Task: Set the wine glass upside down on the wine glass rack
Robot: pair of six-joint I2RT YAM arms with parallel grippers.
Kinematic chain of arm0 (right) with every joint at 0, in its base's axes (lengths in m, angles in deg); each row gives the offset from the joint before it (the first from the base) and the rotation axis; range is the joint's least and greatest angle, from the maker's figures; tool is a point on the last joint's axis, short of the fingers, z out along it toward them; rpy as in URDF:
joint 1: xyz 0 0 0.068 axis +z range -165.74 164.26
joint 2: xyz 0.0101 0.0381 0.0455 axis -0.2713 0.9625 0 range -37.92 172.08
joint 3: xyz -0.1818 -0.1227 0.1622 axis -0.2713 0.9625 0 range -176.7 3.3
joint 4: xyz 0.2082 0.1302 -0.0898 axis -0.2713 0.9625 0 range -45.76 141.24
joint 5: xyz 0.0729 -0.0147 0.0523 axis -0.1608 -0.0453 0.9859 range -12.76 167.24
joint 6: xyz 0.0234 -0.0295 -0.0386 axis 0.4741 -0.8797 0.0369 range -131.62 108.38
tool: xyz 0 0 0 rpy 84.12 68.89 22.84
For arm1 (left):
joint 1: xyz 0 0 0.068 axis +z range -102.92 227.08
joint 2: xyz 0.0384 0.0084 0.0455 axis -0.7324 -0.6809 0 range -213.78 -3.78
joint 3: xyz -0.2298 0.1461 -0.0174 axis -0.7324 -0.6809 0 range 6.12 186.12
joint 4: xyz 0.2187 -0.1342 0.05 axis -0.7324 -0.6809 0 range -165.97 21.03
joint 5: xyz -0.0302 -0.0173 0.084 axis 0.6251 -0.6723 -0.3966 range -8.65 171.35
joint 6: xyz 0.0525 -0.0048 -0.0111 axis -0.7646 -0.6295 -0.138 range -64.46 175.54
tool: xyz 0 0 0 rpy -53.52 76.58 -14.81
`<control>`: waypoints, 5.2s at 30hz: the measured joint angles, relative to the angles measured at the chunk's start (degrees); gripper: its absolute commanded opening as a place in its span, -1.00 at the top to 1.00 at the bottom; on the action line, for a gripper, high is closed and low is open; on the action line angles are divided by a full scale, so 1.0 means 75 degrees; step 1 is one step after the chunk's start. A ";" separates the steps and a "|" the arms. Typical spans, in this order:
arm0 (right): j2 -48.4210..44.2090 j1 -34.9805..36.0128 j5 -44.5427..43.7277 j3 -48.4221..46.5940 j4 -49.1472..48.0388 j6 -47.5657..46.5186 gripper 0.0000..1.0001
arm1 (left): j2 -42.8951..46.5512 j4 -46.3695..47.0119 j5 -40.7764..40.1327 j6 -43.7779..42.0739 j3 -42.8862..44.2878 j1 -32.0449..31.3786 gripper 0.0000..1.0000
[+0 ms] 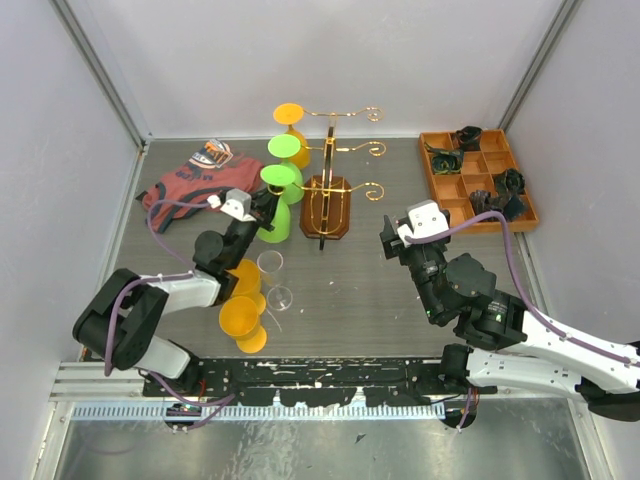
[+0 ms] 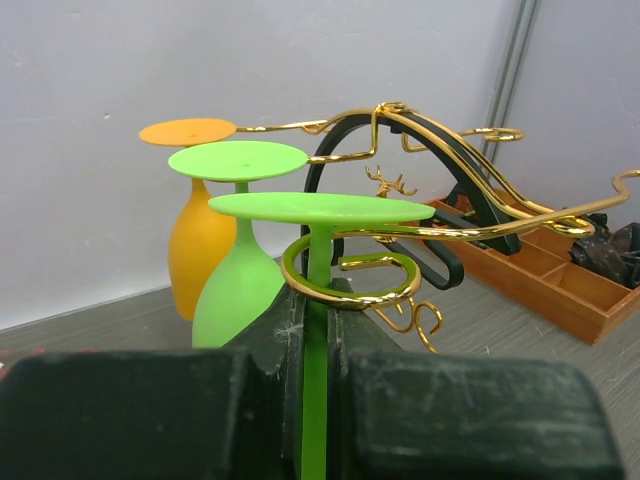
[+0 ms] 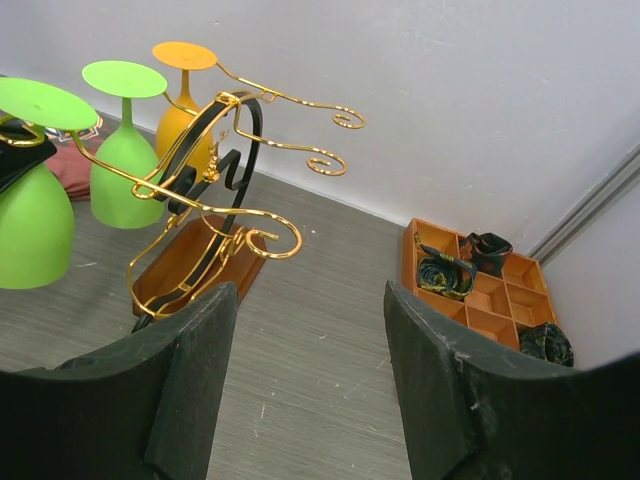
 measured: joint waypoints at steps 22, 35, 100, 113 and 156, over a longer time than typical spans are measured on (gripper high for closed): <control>0.0140 0.0000 -0.0032 -0.0003 0.0058 0.0085 -0.36 | 0.0973 -0.0026 0.0592 -0.0423 -0.0656 0.0017 0.96; 0.0367 0.0000 -0.0052 -0.0015 0.0169 0.0082 -0.42 | 0.0909 -0.0003 0.0000 -0.0335 -0.0708 0.0061 -0.25; 0.3130 0.0000 0.1792 -0.2739 0.4806 0.6085 -0.48 | 0.5371 -1.5312 0.0315 0.1521 0.3605 0.0006 -0.22; 0.3130 0.0000 0.1740 -0.2728 0.4896 0.6199 -0.48 | 0.4666 -1.4976 0.0122 0.1492 0.3287 -0.0533 -0.20; 0.1515 0.0000 0.1527 -0.2614 0.5208 0.7038 -0.46 | 0.5764 -1.4484 0.1256 0.1920 0.4718 -0.1204 0.90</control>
